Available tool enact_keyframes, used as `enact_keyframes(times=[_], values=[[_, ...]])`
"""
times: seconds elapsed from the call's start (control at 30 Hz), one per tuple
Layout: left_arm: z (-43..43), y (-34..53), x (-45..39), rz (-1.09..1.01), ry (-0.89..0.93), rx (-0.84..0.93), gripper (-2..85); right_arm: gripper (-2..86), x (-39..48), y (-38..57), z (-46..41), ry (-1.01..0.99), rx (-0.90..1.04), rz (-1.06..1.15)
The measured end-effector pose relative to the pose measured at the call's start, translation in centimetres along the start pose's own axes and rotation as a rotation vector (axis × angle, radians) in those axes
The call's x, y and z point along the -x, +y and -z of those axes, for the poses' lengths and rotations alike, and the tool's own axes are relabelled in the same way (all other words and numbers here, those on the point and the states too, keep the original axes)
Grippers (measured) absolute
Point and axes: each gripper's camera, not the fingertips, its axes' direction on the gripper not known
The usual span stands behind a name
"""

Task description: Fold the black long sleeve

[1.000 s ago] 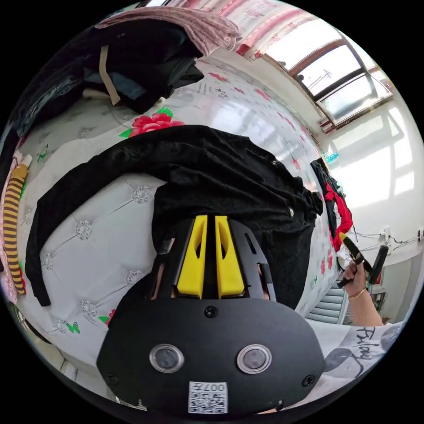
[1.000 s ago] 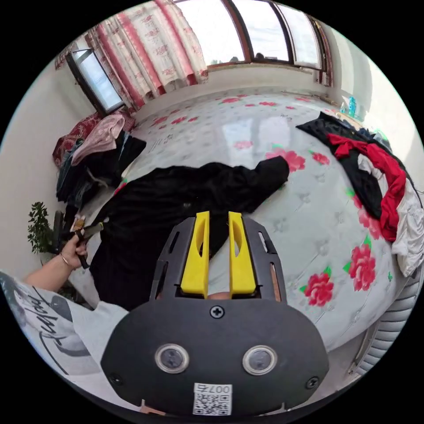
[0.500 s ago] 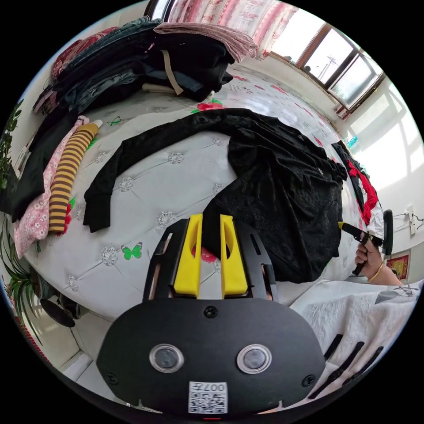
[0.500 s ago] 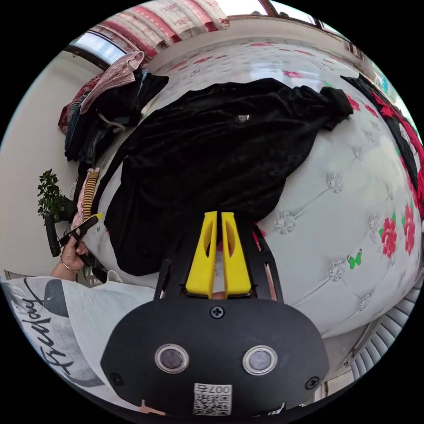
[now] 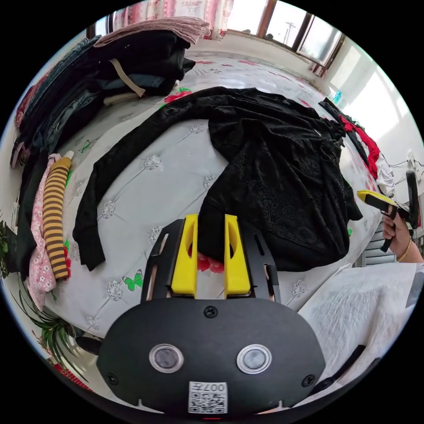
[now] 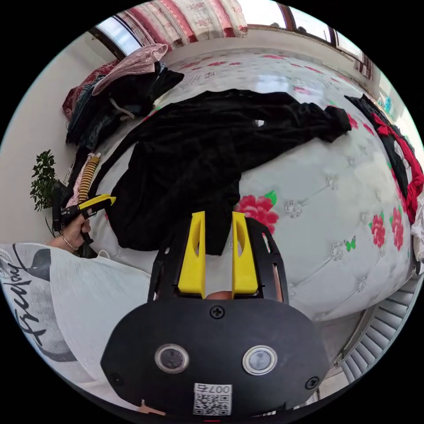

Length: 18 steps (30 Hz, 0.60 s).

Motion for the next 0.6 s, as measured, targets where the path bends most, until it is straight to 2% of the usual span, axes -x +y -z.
enact_keyframes(times=[0.2,0.33,0.43,0.53,0.6], values=[[0.2,-3.4,1.9,-0.080,0.121,0.086,2.1,2.9,0.1,-0.9,0.5,-0.015,0.073,-0.031],[5.5,-3.3,8.9,0.066,0.415,-0.016,0.7,1.0,-2.0,0.2,11.5,-0.104,-0.095,-0.012],[8.8,-1.1,13.0,0.093,0.481,-0.063,0.3,0.6,-5.5,4.4,19.0,-0.102,-0.190,-0.062],[7.3,1.0,14.2,0.138,0.576,-0.012,0.3,0.4,-8.6,7.9,19.1,-0.131,-0.091,-0.189],[4.7,1.9,13.7,0.168,0.558,0.125,0.3,0.3,-8.9,9.0,16.7,-0.124,0.055,-0.257]])
